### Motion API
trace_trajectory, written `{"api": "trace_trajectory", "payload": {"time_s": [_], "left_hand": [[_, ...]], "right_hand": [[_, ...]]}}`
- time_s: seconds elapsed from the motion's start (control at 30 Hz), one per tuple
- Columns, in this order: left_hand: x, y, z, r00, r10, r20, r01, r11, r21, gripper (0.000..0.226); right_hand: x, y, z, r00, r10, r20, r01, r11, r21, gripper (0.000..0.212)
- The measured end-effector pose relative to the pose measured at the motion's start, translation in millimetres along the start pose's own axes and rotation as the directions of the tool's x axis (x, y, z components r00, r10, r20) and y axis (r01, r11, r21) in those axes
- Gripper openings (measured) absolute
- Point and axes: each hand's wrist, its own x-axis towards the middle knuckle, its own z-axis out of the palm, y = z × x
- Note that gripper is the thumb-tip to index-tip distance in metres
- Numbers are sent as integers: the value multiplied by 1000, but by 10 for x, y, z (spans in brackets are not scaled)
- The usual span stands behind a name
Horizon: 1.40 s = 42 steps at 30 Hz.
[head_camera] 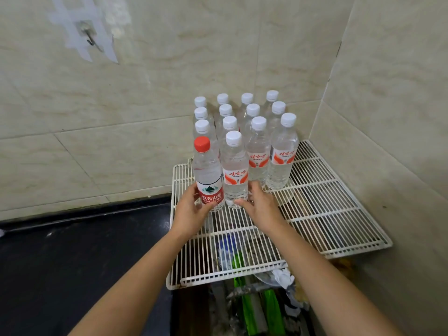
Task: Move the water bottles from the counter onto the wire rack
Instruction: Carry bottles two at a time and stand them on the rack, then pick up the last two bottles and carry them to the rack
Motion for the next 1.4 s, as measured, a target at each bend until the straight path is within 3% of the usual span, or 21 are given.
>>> {"api": "trace_trajectory", "payload": {"time_s": [0.13, 0.2, 0.3, 0.4, 0.47, 0.63, 0.77, 0.93, 1.2, 1.4], "left_hand": [[-139, -12, -38, 998, 53, 35, -55, 997, 46, 70], [-302, -77, -83, 995, 94, 21, -96, 984, 148, 76], [-649, -220, -245, 992, 105, -71, -75, 938, 338, 78], [-1008, -383, -503, 983, 97, -157, -10, 877, 480, 71], [-1227, -447, -706, 968, 88, -235, 54, 841, 538, 70], [-1769, -618, -1261, 904, 72, -422, 222, 764, 605, 69], [-2273, -906, -1797, 855, 45, -517, 340, 704, 624, 69], [-2982, -1426, -2608, 782, -2, -623, 450, 693, 563, 70], [-3940, -2334, -4090, 749, -81, -657, 530, 668, 522, 68], [-4073, -2824, -4899, 759, -113, -642, 529, 682, 505, 71]], "right_hand": [[-55, 97, 137, 999, 33, -4, -32, 999, 18, 72], [-144, 83, 212, 997, 60, -37, -57, 995, 76, 86], [-399, -43, 279, 993, 38, -113, -25, 993, 112, 84], [-579, -235, 349, 937, -178, -299, 186, 983, -3, 76], [-598, -406, 476, 872, -349, -343, 361, 932, -30, 74], [-686, -952, 1029, 781, -571, -255, 593, 805, 14, 69], [-940, -1402, 1593, 747, -662, -58, 662, 749, -15, 66], [-1383, -2041, 2380, 694, -717, 59, 719, 694, -26, 60], [-2126, -3378, 3961, 683, -716, 145, 721, 692, 23, 55], [-2454, -3971, 4739, 645, -728, 232, 738, 672, 55, 56]]}}
